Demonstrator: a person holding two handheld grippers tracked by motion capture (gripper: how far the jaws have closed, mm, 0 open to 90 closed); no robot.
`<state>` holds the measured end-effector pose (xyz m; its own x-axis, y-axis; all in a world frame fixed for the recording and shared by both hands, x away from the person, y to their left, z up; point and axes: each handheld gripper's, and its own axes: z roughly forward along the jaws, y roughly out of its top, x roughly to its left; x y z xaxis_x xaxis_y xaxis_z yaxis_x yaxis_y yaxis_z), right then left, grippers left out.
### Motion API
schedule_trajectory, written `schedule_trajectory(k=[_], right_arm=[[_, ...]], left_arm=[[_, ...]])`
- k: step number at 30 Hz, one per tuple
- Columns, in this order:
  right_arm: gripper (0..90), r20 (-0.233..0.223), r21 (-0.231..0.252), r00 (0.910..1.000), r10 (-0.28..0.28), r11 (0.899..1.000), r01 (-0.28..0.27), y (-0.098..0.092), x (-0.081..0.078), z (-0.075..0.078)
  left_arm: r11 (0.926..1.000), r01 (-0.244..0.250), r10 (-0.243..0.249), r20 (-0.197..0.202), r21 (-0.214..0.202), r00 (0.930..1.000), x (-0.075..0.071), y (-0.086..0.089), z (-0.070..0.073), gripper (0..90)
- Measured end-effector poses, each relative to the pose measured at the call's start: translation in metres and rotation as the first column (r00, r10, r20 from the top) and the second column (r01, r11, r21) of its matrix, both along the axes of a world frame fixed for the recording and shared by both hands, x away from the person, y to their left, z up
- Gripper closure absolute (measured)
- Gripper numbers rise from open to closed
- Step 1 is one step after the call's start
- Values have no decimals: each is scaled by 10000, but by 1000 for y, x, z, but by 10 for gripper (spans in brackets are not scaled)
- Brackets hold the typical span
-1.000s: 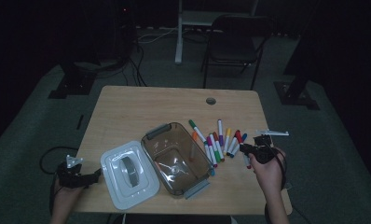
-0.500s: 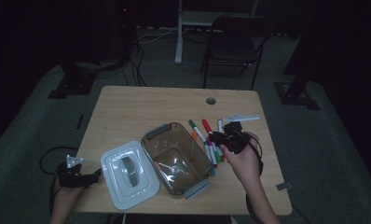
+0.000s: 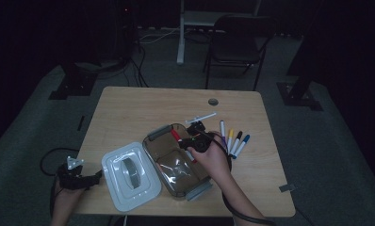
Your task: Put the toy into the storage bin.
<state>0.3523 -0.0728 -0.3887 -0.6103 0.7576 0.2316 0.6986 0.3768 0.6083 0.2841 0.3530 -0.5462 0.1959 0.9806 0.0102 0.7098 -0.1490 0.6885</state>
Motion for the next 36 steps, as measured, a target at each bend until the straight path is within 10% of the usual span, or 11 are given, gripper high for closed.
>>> schedule_trajectory(k=[20, 36], right_arm=[[772, -1888, -1469, 9785, 832, 9828, -1120, 67, 25, -50], [771, -3024, -3106, 9478, 1013, 9296, -1985, 98, 29, -86]], left_arm=[[10000, 4, -4, -10, 17, 10000, 0, 0, 0, 22], [10000, 1, -1, -12, 2, 10000, 0, 0, 0, 22]])
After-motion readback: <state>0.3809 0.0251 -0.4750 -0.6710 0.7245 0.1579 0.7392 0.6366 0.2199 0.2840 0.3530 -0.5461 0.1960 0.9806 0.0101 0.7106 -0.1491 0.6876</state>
